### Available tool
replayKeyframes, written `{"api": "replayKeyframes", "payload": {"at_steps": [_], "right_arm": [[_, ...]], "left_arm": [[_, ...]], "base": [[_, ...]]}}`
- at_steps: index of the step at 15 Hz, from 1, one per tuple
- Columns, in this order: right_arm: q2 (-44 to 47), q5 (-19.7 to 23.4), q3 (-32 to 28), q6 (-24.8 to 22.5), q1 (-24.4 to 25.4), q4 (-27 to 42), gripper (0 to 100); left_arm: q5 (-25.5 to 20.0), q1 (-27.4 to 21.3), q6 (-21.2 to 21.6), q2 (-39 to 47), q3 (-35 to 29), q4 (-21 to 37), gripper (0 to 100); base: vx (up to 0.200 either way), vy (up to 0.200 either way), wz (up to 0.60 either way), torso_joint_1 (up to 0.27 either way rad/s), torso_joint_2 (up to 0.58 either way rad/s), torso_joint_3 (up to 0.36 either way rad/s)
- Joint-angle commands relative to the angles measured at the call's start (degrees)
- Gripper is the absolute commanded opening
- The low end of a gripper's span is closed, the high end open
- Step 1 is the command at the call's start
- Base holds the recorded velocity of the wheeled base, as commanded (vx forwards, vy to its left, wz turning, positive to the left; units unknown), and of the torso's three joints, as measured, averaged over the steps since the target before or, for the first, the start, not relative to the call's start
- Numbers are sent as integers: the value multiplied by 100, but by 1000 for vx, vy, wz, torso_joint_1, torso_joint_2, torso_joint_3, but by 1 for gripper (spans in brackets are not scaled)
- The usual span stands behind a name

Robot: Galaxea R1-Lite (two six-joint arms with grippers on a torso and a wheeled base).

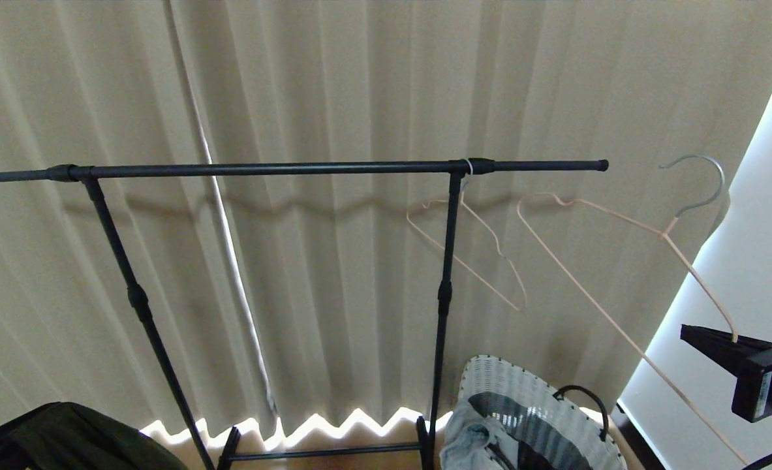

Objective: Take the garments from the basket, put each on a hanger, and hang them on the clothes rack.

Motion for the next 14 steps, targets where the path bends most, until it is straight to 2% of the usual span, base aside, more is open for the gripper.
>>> {"api": "replayKeyframes", "payload": {"at_steps": [1,5,12,14], "right_arm": [[-35,3,4,-8,170,7,0],[-27,-6,-13,-16,381,-2,0],[9,3,-4,-16,434,51,0],[17,3,4,-16,434,69,0]], "left_arm": [[-1,0,1,-2,-2,-6,0],[-1,8,1,-2,7,-6,0],[-1,17,1,-2,16,3,0],[-10,-18,28,-20,121,-32,0]], "base": [[0,200,0,2,2,2],[0,200,0,1,5,1],[0,200,0,0,1,2],[0,0,0,0,0,0]]}}
